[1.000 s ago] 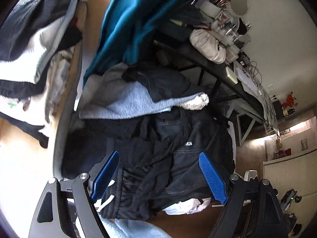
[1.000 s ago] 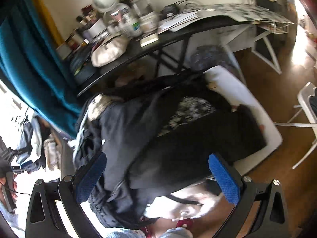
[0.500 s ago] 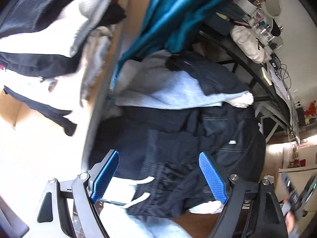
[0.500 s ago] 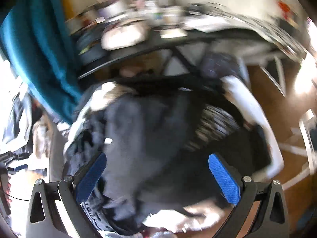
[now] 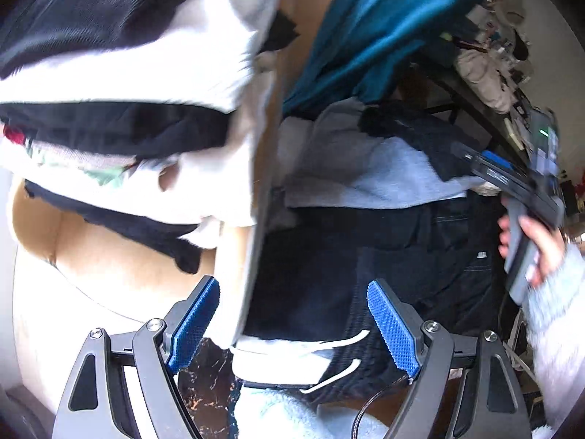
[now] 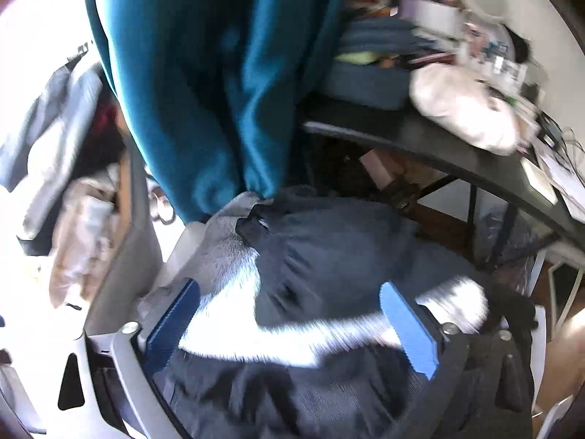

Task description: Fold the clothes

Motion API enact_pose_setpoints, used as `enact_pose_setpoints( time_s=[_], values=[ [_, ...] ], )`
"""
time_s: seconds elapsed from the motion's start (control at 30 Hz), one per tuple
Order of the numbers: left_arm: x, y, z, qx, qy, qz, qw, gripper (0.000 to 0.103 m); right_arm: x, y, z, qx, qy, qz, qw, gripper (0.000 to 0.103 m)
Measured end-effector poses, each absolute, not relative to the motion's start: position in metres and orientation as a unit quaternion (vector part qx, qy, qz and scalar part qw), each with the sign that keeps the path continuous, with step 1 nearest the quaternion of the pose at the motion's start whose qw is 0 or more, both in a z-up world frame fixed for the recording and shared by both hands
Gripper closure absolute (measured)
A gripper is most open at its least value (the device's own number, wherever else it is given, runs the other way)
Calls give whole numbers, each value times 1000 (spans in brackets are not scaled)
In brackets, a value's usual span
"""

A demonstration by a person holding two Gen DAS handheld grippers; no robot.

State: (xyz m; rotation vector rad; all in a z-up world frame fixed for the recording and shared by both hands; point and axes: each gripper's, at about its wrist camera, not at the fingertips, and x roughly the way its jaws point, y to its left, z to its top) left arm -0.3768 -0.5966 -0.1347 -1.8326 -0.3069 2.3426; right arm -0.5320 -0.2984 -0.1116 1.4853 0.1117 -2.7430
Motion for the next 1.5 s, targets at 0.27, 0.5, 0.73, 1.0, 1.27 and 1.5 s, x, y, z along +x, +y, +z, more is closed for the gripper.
enact_pose_setpoints(
  time_s=[0.27, 0.5, 0.73, 1.0, 1.27, 1.5],
  values=[
    [-386, -633, -152, -621, -117, 774, 43, 20, -558, -308, -166, 535, 152, -829, -58, 52],
    [-409, -621, -148, -613, -122, 777, 69, 20, -532, -271, -103, 495, 60, -865, -63, 90],
    [-442, -570, -126, -589, -77, 793, 137, 20, -455, -235, 12, 385, -64, -919, -54, 91],
    [-457, -481, -103, -564, -47, 790, 235, 20, -347, -184, 143, 250, -104, -955, -119, 91],
    [-426, -358, -70, -494, 40, 781, 381, 20, -271, -162, 261, 158, -71, -970, -170, 91],
    [-347, -247, -34, -392, 110, 761, 505, 20, -208, -114, 290, 157, -85, -960, -217, 91]
  ],
)
